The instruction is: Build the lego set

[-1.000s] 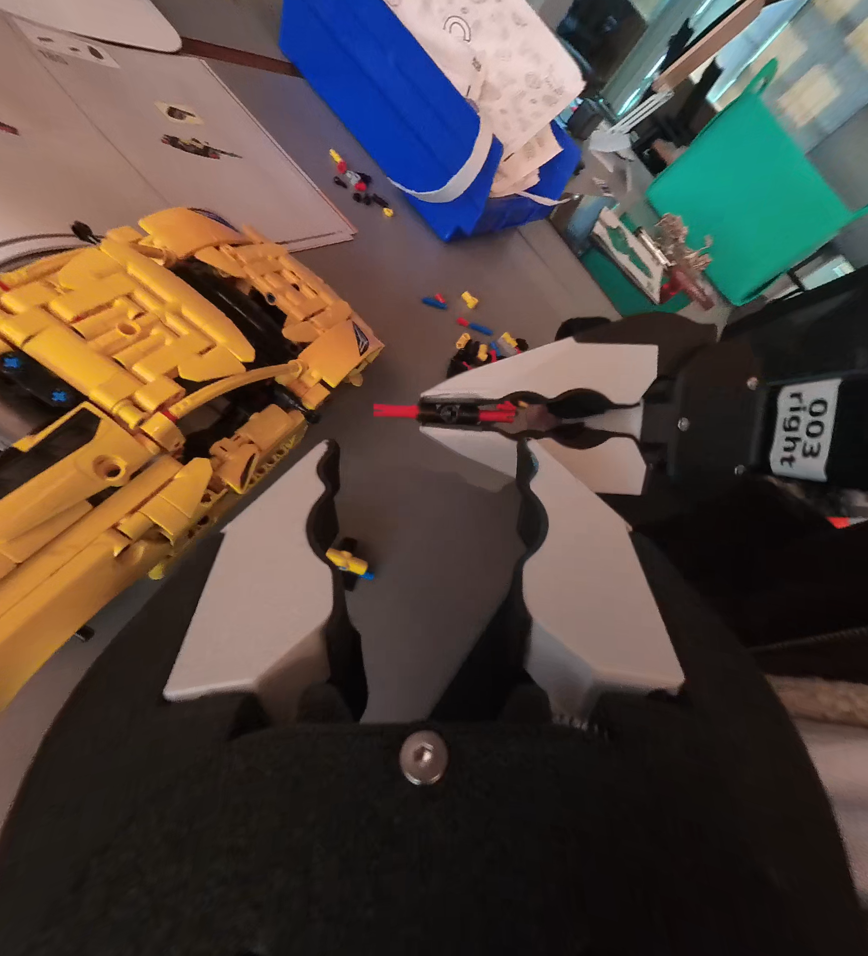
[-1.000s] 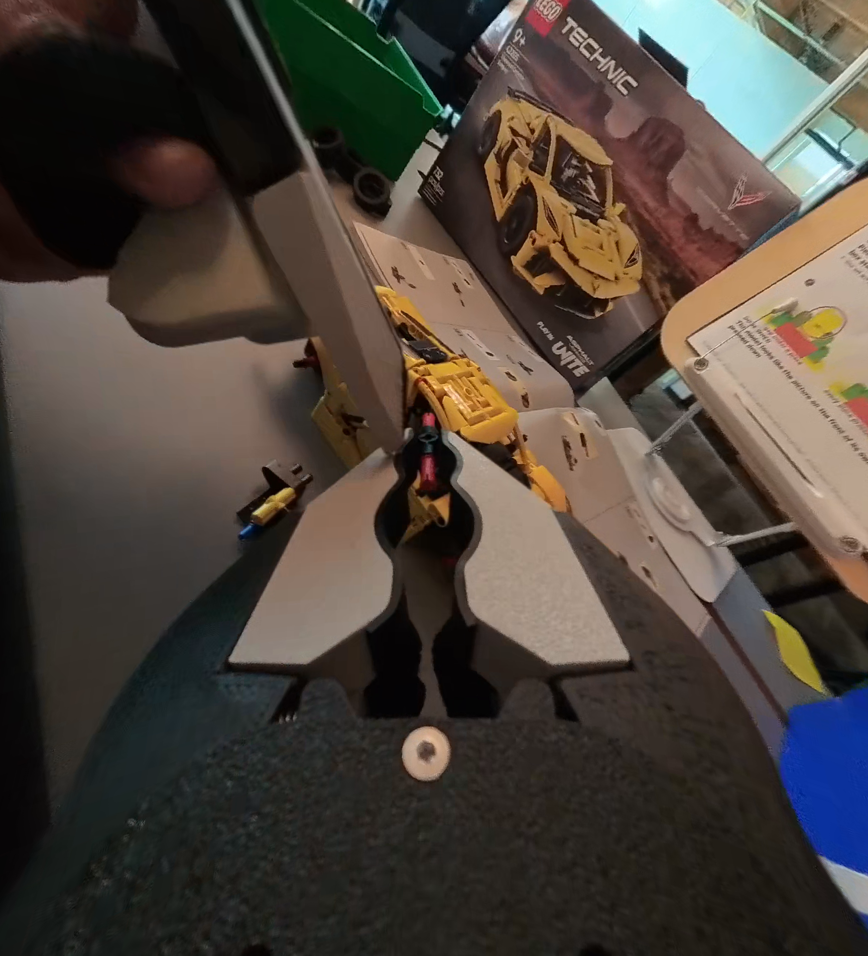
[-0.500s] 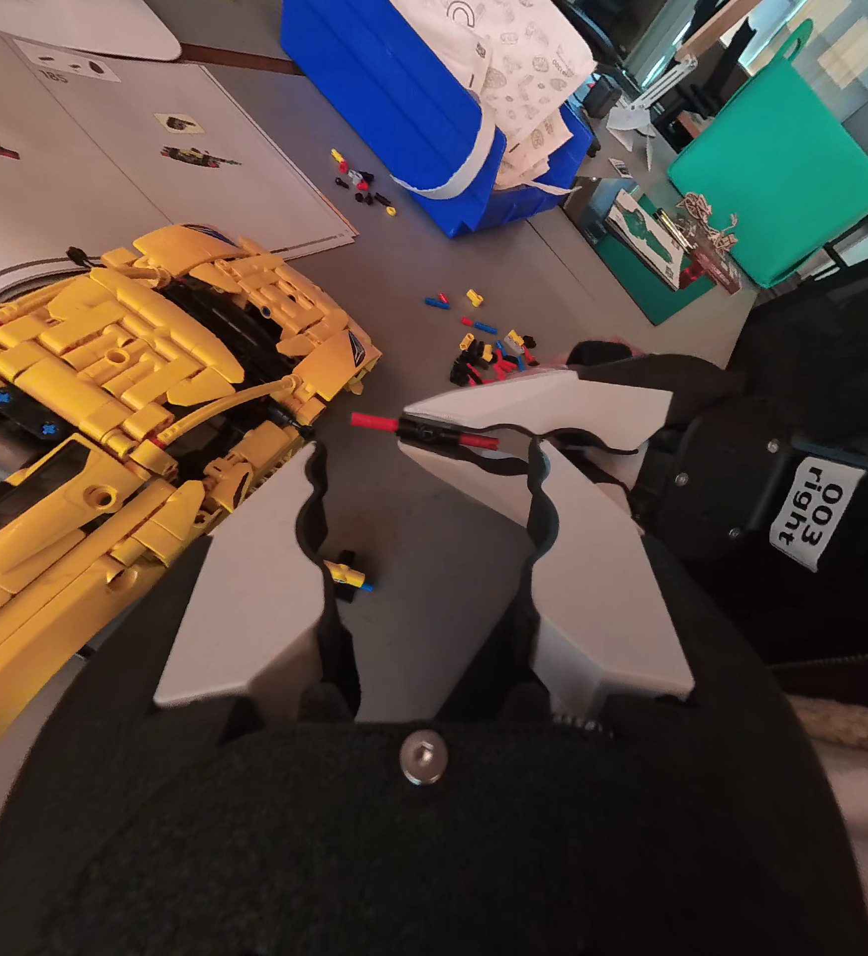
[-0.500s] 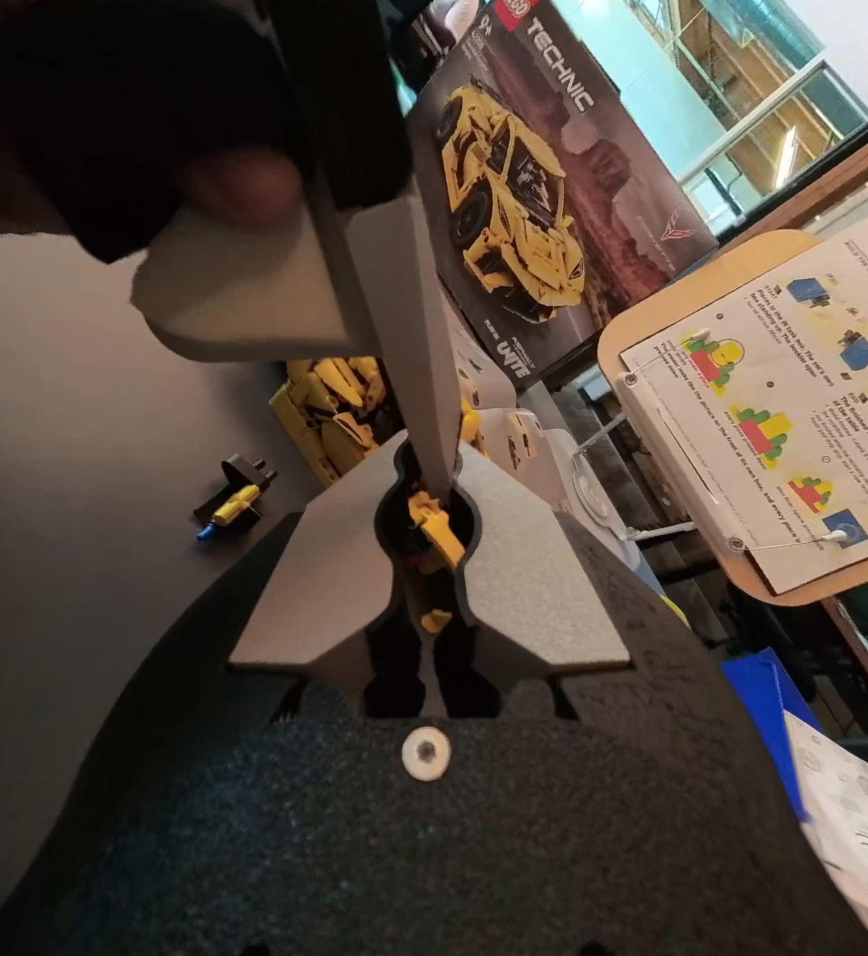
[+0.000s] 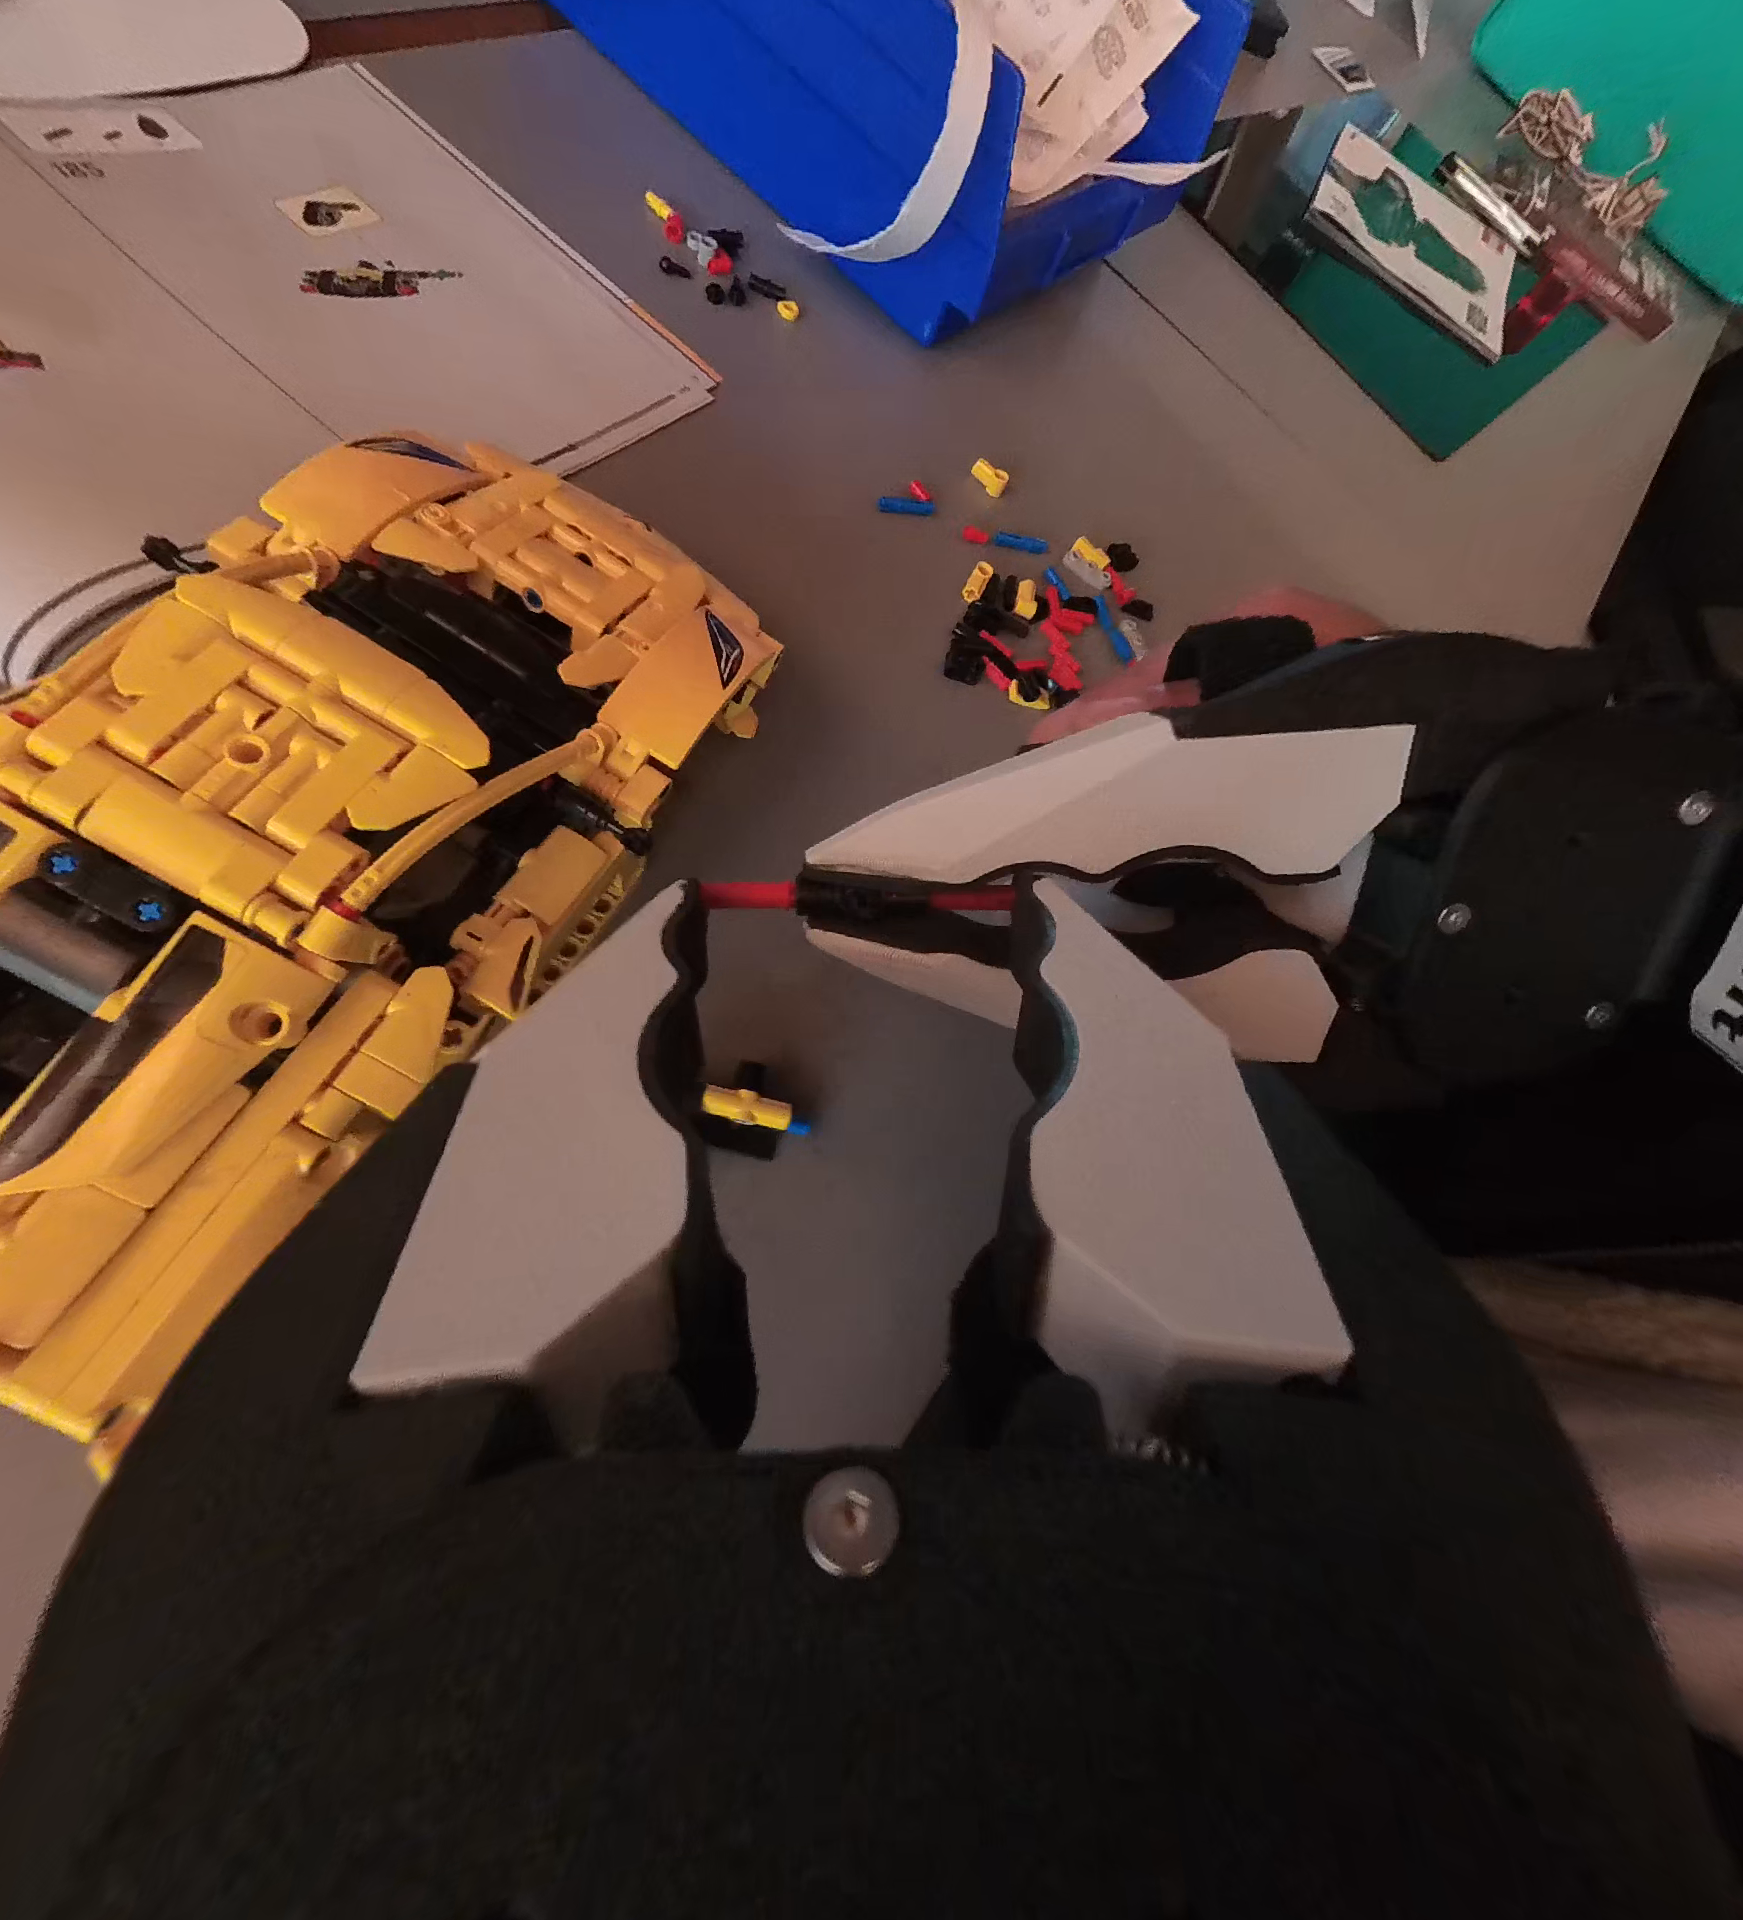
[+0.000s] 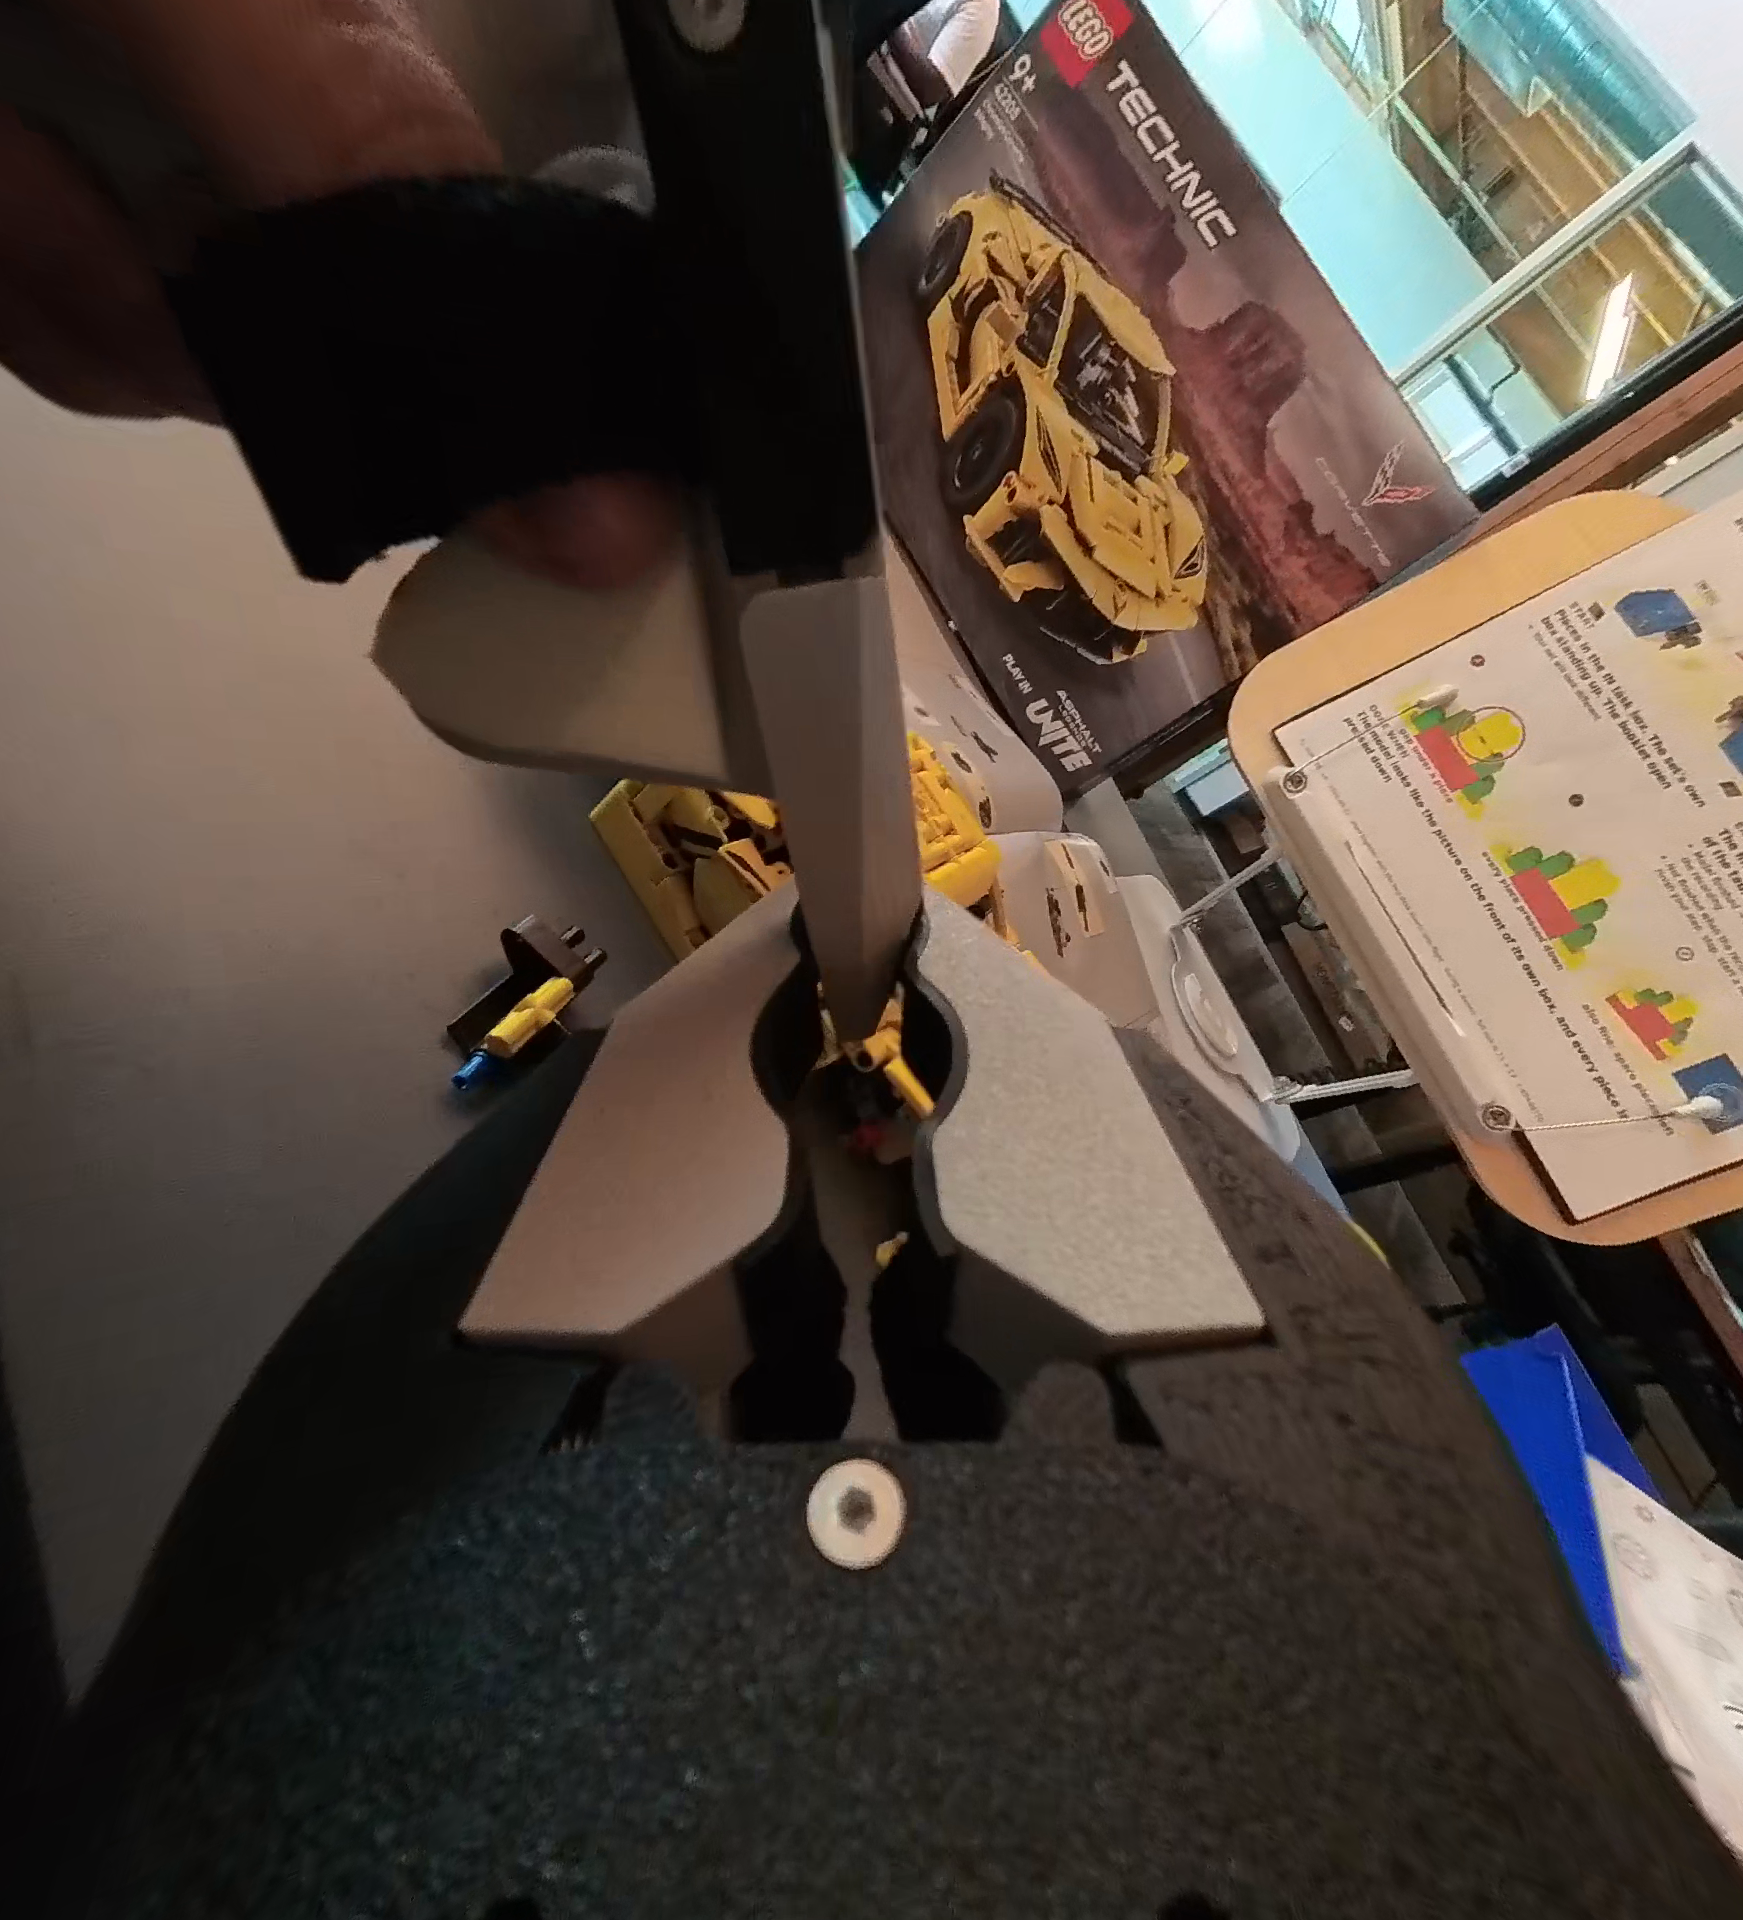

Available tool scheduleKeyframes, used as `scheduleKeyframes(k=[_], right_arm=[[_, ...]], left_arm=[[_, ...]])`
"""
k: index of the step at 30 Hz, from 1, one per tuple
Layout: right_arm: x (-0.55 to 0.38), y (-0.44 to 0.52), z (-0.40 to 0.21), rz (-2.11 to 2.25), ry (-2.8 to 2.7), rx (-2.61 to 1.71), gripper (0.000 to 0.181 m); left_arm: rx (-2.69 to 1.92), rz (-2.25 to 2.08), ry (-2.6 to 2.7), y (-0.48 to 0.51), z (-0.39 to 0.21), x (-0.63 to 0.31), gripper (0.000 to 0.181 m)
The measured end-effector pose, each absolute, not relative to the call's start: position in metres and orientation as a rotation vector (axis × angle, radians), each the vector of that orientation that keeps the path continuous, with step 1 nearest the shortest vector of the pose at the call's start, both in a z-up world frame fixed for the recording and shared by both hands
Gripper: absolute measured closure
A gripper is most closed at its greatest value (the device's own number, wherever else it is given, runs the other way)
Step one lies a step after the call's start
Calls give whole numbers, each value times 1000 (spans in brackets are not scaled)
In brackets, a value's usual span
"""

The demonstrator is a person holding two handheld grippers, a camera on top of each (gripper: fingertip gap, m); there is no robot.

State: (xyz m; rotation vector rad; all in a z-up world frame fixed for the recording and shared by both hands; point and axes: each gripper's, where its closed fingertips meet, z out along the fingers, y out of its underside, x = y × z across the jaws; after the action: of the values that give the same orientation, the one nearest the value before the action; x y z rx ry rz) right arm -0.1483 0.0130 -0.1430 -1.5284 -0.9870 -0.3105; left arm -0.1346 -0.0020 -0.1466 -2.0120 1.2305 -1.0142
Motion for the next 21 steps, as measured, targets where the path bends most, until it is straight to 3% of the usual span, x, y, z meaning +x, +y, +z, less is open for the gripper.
scheduleKeyframes(k=[21], right_arm=[[-150,18,-146,-172,-874,-1572,175]], left_arm=[[-2044,-1086,1196,2,-149,-136,124]])
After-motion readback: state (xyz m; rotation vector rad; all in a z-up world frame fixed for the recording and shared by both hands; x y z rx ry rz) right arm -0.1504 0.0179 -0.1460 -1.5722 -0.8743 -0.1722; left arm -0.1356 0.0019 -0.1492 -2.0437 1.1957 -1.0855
